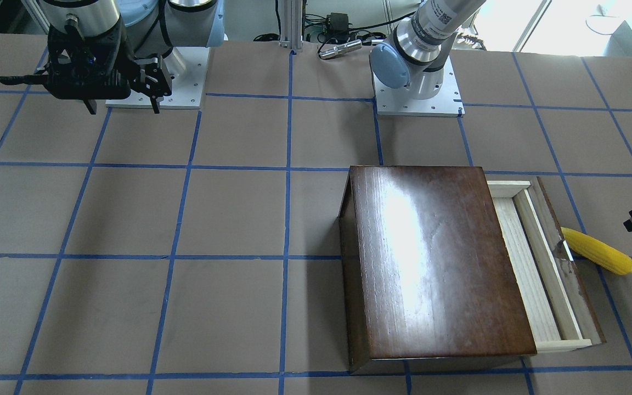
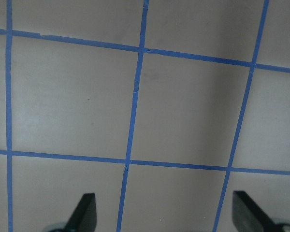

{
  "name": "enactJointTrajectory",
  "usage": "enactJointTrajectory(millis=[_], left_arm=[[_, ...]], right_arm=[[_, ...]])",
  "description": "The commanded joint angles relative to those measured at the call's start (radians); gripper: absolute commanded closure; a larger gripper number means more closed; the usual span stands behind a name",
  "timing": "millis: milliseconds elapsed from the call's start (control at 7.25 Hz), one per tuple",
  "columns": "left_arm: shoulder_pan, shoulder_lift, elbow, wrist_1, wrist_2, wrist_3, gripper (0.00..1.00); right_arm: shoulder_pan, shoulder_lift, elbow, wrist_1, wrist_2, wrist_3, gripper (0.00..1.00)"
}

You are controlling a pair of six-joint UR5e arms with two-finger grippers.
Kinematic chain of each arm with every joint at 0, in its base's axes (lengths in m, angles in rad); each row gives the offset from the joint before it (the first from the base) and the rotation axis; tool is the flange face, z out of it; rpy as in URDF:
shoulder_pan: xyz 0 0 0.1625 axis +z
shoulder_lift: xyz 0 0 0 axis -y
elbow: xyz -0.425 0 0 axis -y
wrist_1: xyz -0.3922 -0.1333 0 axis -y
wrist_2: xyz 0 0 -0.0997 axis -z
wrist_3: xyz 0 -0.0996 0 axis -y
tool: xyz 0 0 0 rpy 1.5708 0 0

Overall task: Open drawer and put corn inside
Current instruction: 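Release the handle and move the left gripper over the yellow corn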

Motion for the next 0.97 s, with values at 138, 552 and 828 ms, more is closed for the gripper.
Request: enactJointTrajectory(millis=[138,552,828], left_arm=[[0.002,-0.105,0.003,0.070,-0.034,0.050,0.00],[0.001,-0.131,-0.040,0.117,-0.023,0.050,0.00],[0.001,-0.159,-0.037,0.140,-0.022,0.052,0.00]], right_arm=[[0.000,-0.001,0.000,0.000,-0.001,0.000,0.00],[0.000,-0.001,0.000,0.000,-0.001,0.000,0.00],[0.000,0.001,0.000,0.000,0.001,0.000,0.00]])
